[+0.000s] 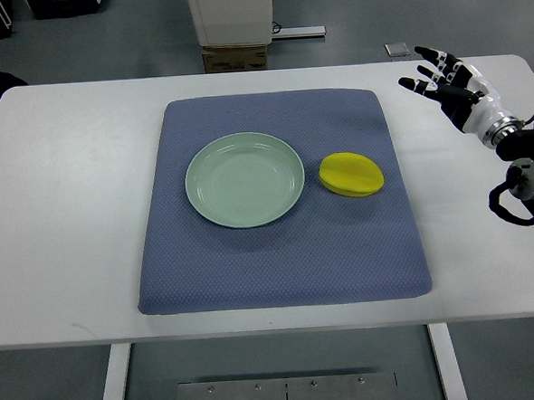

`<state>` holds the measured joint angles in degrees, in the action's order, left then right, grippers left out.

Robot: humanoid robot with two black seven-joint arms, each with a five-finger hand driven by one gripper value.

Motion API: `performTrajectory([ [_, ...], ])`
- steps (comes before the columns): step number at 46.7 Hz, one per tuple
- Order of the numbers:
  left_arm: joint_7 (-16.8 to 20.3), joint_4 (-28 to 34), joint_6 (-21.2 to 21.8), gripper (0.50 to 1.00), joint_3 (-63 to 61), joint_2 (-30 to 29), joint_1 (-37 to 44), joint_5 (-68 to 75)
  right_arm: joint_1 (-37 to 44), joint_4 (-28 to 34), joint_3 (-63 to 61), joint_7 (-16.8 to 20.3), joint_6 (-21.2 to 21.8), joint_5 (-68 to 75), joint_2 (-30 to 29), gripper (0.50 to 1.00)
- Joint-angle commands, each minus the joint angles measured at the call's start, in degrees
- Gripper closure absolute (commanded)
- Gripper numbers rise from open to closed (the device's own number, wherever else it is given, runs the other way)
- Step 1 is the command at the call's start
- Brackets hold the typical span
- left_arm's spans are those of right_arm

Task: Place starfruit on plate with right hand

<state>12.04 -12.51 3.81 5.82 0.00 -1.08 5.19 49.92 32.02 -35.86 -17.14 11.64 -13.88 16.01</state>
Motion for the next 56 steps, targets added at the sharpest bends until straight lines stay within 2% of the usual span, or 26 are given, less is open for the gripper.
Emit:
performTrajectory([
  [1, 0.0, 0.0, 0.1, 0.5, 0.0, 0.0, 0.0, 0.0, 0.1, 0.1, 0.0, 0.0, 0.0, 0.0, 0.0, 0.5],
  [56, 0.0, 0.0, 0.1, 0.5, 0.0, 0.0, 0.0, 0.0, 0.4, 0.0, -0.1, 0.0, 0.0, 0.0, 0.6, 0.5],
])
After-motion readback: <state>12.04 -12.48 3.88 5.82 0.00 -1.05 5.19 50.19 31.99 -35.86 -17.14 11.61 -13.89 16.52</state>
